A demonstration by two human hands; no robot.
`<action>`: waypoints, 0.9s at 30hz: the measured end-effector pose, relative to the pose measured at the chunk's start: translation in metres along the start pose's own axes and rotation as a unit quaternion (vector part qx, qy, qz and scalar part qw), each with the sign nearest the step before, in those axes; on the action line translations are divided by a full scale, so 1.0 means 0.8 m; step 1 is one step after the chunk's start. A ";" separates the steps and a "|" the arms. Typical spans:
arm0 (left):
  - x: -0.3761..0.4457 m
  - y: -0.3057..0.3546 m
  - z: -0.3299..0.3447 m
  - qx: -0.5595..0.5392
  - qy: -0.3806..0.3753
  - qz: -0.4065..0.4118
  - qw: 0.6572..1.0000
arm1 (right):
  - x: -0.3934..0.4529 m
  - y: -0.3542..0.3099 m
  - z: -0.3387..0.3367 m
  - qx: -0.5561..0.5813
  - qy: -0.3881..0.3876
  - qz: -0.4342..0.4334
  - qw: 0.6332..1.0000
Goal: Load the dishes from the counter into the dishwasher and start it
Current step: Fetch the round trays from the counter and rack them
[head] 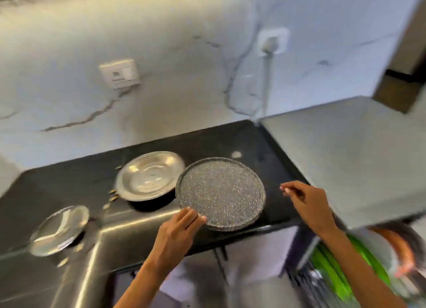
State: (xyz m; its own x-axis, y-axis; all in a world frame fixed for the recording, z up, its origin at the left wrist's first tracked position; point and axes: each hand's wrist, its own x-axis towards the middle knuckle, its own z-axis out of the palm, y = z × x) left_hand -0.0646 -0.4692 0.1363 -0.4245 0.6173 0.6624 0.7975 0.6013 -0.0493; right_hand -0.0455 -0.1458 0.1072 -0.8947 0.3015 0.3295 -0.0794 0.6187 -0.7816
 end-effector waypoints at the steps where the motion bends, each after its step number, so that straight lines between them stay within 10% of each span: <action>1: 0.011 0.022 0.016 -0.019 -0.003 0.021 1.000 | -0.015 0.019 -0.030 -0.008 0.023 0.023 0.999; 12: 0.146 0.304 0.218 -0.313 -0.043 0.179 0.932 | -0.280 0.214 -0.285 -0.278 0.181 0.209 0.920; 21: 0.173 0.500 0.407 -0.455 -0.255 0.242 0.818 | -0.406 0.371 -0.300 -0.330 0.268 0.236 0.874; 27: 0.153 0.563 0.572 -0.402 -0.293 0.258 0.828 | -0.442 0.495 -0.276 -0.341 0.327 0.329 0.818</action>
State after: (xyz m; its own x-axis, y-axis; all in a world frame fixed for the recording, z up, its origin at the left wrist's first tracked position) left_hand 0.0465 0.1098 -0.1469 0.1138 0.9690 0.2192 0.8657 -0.2050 0.4567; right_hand 0.3367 0.1526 -0.2016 -0.2012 0.9177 0.3426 0.7880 0.3593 -0.4999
